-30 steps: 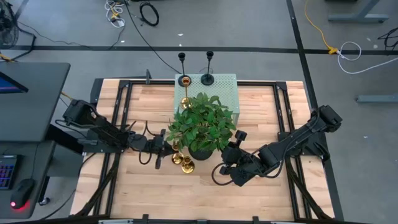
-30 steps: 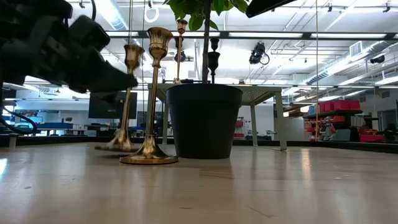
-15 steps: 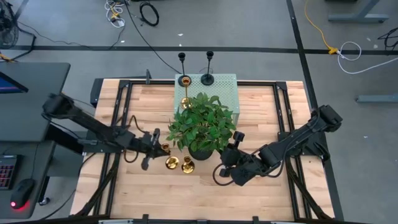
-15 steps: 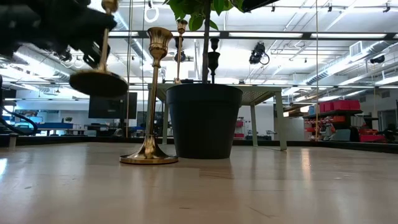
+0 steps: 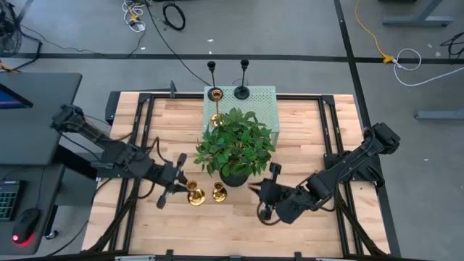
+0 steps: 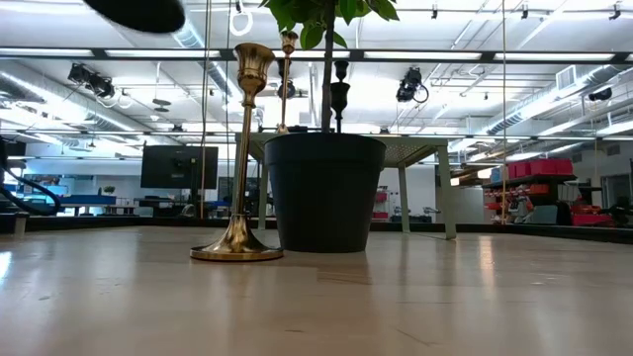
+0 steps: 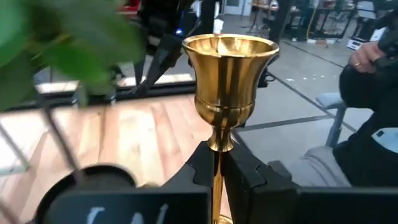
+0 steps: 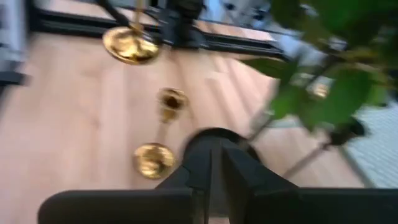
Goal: Pick & Place candle stick holders
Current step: Put the left gold candle holder on the shelf
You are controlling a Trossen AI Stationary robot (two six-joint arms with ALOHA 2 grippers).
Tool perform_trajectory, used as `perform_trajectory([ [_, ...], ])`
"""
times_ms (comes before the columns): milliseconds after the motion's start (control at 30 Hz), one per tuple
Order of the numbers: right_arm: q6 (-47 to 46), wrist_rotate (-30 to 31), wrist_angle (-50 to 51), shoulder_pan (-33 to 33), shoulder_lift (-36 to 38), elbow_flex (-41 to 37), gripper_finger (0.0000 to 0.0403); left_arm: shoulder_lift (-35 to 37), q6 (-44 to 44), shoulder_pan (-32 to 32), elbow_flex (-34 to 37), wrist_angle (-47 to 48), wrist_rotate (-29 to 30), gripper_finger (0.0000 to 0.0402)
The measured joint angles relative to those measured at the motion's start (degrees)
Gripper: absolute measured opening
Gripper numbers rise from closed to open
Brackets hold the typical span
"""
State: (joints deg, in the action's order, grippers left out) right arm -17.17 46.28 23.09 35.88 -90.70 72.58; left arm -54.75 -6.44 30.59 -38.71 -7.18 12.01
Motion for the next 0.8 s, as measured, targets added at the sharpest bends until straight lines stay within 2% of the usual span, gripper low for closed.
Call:
perform_trajectory([
  [133,1.46,-5.45,-4.83,1.91,0.0,0.0,0.0033,-3.39,0.66,2.6,-1.66,-0.22,3.81,0.0014],
  [267,2.95,-8.27,-10.34,3.62,0.0,0.0,0.0033,-6.91,0.88,3.92,-3.4,-2.4,7.34,0.0014],
  [433,3.02,-12.21,-15.55,4.92,0.0,0.0,0.0033,-11.86,1.39,4.79,-6.26,-6.17,7.32,0.0014],
  [633,4.3,-17.8,-22.96,5.51,0.0,0.0,0.0033,-18.27,4.28,4.96,-13.96,-6.66,7.27,0.0014],
  [800,6.09,-21.91,-27.33,6.55,-0.86,0.0,0.0033,-25.03,6.94,5.38,-21.79,-6.18,2.78,0.0014],
])
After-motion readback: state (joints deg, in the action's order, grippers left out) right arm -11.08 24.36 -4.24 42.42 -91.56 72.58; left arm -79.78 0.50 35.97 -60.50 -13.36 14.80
